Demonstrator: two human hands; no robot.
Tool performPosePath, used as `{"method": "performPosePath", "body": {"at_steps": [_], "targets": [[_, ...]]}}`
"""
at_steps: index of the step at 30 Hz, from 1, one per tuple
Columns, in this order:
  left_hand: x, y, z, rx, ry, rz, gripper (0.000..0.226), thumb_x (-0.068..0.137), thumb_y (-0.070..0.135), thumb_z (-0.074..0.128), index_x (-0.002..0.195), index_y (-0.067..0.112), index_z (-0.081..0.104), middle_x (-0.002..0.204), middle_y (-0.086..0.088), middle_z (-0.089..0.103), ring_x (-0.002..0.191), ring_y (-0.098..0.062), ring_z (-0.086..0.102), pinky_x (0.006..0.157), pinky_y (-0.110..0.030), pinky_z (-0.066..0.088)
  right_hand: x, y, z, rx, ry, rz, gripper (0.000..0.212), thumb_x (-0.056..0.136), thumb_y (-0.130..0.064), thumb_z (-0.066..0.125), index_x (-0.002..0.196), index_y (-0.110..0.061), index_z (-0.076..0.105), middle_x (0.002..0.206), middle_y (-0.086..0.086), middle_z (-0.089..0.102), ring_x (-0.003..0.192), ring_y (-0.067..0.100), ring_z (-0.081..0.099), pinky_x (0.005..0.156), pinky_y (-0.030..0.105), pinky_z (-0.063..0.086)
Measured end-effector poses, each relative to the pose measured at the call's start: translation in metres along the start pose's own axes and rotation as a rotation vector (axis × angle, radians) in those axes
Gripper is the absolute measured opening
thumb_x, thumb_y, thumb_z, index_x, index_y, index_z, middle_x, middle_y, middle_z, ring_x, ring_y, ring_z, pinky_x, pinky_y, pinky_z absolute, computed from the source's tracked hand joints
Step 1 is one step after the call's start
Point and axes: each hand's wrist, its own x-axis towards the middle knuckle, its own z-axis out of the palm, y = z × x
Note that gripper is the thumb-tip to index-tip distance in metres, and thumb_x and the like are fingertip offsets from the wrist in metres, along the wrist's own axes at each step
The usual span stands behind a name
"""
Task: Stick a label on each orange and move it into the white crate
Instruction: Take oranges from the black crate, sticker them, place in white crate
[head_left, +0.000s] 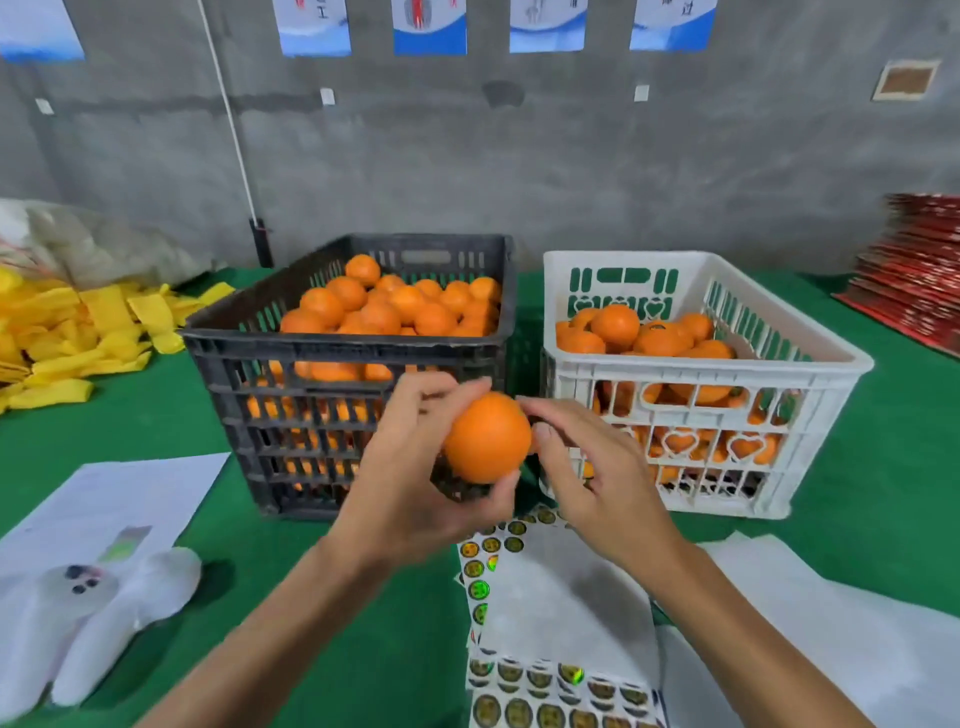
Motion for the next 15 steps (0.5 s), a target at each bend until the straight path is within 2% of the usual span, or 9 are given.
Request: {"method": "performPosePath", "body": {"at_steps": [2, 4, 6, 9, 12, 15], "targets": [[-0.038, -0.004, 0.02, -0.145, -0.093, -0.138, 0.071, 0.079, 0.04, 0.084, 0.142, 0.023, 0.056, 0.133, 0.005, 0.044, 0.126, -0.001, 0.05, 0.09, -0.008, 0.046, -0.021, 0.017, 0.011, -0.022, -0.098, 0.06, 0.021, 0.107, -0.022, 0.05, 0.114, -0.019, 0.07, 0.106, -0.013, 0.069, 0.097, 0.003, 0.065, 0.081, 0.017, 0.047], [-0.067, -0.011, 0.034, -0.274, -0.102, -0.332, 0.062, 0.081, 0.045, 0.084, 0.136, 0.03, 0.06, 0.133, 0.008, 0.048, 0.123, -0.009, 0.056, 0.086, -0.014, 0.051, -0.038, 0.038, 0.02, -0.067, -0.269, 0.213, 0.019, 0.106, -0.02, 0.053, 0.111, -0.02, 0.072, 0.102, -0.01, 0.07, 0.093, 0.005, 0.064, 0.08, 0.029, 0.052], [-0.085, -0.016, 0.041, -0.359, -0.08, -0.542, 0.055, 0.081, 0.057, 0.08, 0.13, 0.039, 0.063, 0.129, 0.013, 0.053, 0.117, -0.013, 0.061, 0.084, -0.022, 0.056, -0.055, 0.058, 0.027, -0.185, -0.478, 0.319, 0.026, 0.106, -0.027, 0.054, 0.125, -0.019, 0.069, 0.12, -0.006, 0.068, 0.111, 0.011, 0.061, 0.096, 0.037, 0.05], [-0.098, -0.022, 0.048, -0.455, -0.072, -0.717, 0.053, 0.079, 0.077, 0.072, 0.122, 0.046, 0.065, 0.121, 0.014, 0.058, 0.111, -0.012, 0.066, 0.083, -0.027, 0.059, -0.074, 0.076, 0.036, -0.334, -0.705, 0.38, 0.057, 0.104, -0.051, 0.048, 0.151, -0.019, 0.049, 0.158, -0.005, 0.042, 0.147, 0.014, 0.033, 0.121, 0.03, 0.028], [-0.103, -0.021, 0.053, -0.555, -0.041, -0.836, 0.05, 0.08, 0.077, 0.07, 0.116, 0.041, 0.068, 0.112, 0.006, 0.063, 0.097, -0.014, 0.067, 0.076, -0.031, 0.059, -0.087, 0.078, 0.041, -0.365, -0.77, 0.385, 0.072, 0.102, -0.064, 0.04, 0.159, -0.021, 0.036, 0.169, -0.012, 0.019, 0.156, 0.009, 0.01, 0.123, 0.024, 0.007], [-0.106, -0.015, 0.057, -0.626, -0.035, -0.875, 0.045, 0.087, 0.066, 0.066, 0.118, 0.033, 0.069, 0.107, 0.0, 0.064, 0.093, -0.018, 0.066, 0.076, -0.037, 0.06, -0.093, 0.073, 0.041, -0.384, -0.763, 0.338, 0.065, 0.102, -0.065, 0.037, 0.158, -0.031, 0.038, 0.168, -0.014, 0.019, 0.155, 0.01, 0.013, 0.123, 0.025, 0.008]]}}
